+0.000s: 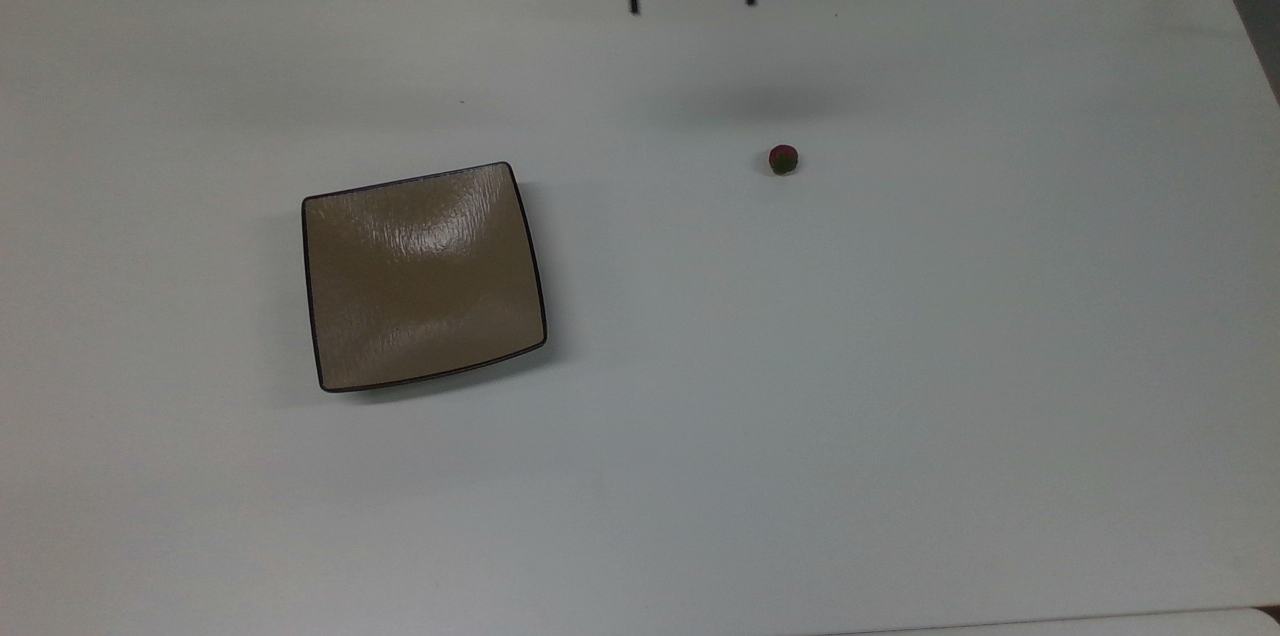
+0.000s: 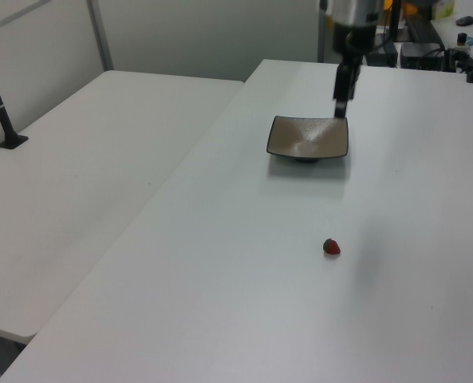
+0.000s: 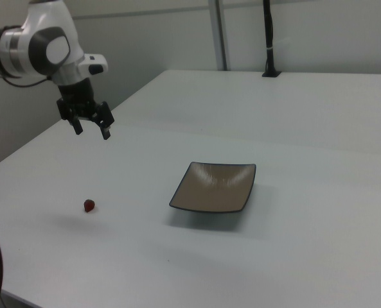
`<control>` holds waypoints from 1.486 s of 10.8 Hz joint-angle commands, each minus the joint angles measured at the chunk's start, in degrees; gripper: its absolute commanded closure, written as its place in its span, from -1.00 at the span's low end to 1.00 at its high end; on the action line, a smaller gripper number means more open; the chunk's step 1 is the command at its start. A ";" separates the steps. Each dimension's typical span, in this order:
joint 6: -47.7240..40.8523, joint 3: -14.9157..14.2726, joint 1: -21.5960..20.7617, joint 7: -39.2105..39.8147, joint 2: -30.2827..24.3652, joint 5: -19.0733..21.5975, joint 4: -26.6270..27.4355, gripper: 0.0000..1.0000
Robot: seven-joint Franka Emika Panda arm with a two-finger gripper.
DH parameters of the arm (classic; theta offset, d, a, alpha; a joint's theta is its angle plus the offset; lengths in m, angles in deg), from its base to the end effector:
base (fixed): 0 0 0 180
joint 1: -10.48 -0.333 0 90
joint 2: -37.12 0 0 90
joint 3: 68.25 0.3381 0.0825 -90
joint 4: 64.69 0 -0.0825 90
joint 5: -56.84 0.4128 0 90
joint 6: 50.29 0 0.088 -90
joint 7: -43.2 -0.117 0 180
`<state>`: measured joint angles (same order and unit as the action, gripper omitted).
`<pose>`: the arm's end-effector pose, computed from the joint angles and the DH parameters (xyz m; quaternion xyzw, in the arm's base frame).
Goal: Strawberries on a ceramic plate
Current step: 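Move the open gripper over the red strawberry and lower it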
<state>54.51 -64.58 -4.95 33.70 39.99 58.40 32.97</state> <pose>0.5822 0.2034 0.5622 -0.9959 -0.0805 -0.0325 0.0236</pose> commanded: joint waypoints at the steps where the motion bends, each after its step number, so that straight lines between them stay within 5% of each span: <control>1: 5.66 -0.42 -4.33 0.36 4.50 0.64 -0.28 -1.00; 8: 6.38 -0.42 -9.09 0.45 11.71 -2.07 -0.10 -1.00; 13: 6.55 -0.16 -10.59 7.21 13.29 -5.60 4.12 -1.00; 16: 16.01 0.02 -10.67 7.13 13.56 -5.51 10.34 -1.00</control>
<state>63.47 -64.41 -15.24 39.78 54.08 53.40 38.00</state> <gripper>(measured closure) 0.000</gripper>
